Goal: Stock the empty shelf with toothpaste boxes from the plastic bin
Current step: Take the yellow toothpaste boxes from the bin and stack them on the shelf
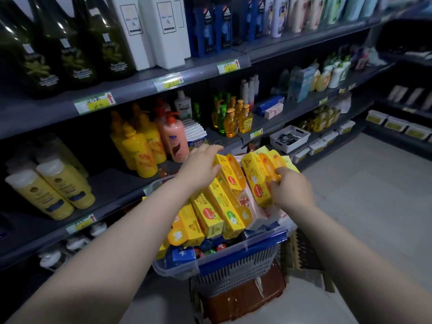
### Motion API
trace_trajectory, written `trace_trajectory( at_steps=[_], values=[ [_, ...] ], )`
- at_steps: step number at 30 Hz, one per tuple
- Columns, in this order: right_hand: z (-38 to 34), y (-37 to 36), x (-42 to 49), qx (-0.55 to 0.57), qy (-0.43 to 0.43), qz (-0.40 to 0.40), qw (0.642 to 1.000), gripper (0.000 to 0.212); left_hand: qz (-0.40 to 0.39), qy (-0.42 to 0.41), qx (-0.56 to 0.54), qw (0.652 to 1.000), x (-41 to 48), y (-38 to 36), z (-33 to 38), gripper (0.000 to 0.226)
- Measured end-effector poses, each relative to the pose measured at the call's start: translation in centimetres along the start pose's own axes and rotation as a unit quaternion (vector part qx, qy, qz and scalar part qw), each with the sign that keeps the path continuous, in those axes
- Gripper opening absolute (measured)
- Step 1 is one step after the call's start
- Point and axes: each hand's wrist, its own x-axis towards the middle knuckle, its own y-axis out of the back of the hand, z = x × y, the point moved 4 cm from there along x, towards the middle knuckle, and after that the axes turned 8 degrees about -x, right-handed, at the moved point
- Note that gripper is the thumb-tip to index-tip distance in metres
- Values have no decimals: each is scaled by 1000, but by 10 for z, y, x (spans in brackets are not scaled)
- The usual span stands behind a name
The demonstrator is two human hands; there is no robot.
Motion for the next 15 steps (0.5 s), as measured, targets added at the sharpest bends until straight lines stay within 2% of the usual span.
trace_trajectory(
  at_steps=[4, 9, 12, 15],
  values=[
    [4, 3, -2, -17, -34, 48, 998, 37, -87, -34, 43, 995, 41, -17, 1, 44],
    [7, -6, 0, 27, -79, 4, 997, 30, -186, -112, 104, 971, 69, -38, 2, 43],
    [9, -7, 3, 122, -94, 6, 988, 12, -178, -161, 136, 961, 77, -39, 6, 31],
    [13, 2, 3, 188, -108, 29, 976, 8, -164, -213, 145, 952, 81, -32, 10, 19]
  ],
)
